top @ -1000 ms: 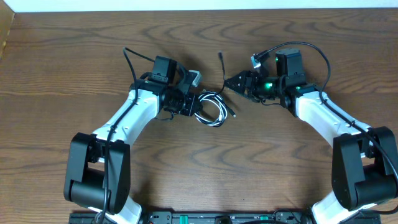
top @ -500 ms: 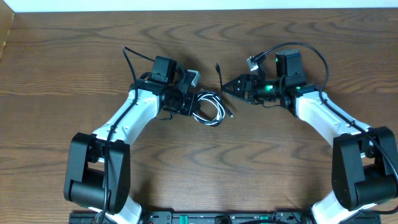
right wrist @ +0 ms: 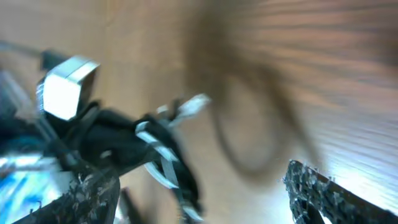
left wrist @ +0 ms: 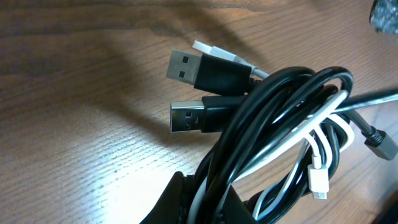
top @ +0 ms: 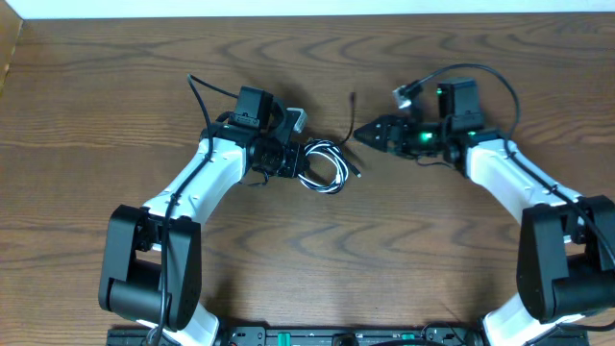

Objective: Untangle cables

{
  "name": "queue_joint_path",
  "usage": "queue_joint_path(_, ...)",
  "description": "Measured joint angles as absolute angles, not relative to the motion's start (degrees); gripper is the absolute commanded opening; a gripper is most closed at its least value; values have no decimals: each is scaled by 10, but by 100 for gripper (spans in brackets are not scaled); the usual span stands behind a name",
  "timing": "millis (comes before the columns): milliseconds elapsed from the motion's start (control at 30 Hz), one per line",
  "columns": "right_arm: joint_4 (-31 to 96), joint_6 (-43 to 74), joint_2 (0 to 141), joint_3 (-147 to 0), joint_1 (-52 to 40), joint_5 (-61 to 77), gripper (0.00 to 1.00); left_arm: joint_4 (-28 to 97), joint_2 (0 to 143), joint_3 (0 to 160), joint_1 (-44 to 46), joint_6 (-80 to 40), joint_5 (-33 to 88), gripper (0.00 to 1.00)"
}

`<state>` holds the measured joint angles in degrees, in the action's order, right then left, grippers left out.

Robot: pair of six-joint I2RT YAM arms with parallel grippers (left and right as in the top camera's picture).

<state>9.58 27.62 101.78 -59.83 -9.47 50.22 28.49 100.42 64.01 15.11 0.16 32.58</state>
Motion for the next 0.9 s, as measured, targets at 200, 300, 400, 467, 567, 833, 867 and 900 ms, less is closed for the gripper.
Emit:
queue_joint_path(200, 147, 271, 1018, -598, -65, 460, 80, 285, 1004, 640, 151, -23, 326, 7)
queue_joint_path(300, 161, 269, 1018, -598, -70, 456, 75, 285, 1004, 640, 151, -30, 324, 8)
queue_joint_path(400, 150, 269, 1018, -598, -79, 472, 68, 285, 1004, 640, 151, -32, 324, 7)
queue_joint_path(467, 116, 265, 1018, -598, -84, 502, 61, 285, 1004, 640, 151, -32, 324, 7)
queue_joint_path(567, 44, 262, 1018, -599, -89, 550, 56, 286, 1004, 640, 151, -32, 324, 7)
queue_joint_path(833, -1, 268, 1018, -599, -89, 563, 48, 293, 1004, 640, 157, -32, 347, 7)
queue_joint_path(867, 6, 269, 1018, -599, -89, 558, 47, 293, 1004, 640, 158, -32, 351, 7)
queue_joint_path(900, 9, 269, 1018, -599, -89, 554, 46, 293, 1004, 640, 159, -32, 356, 7)
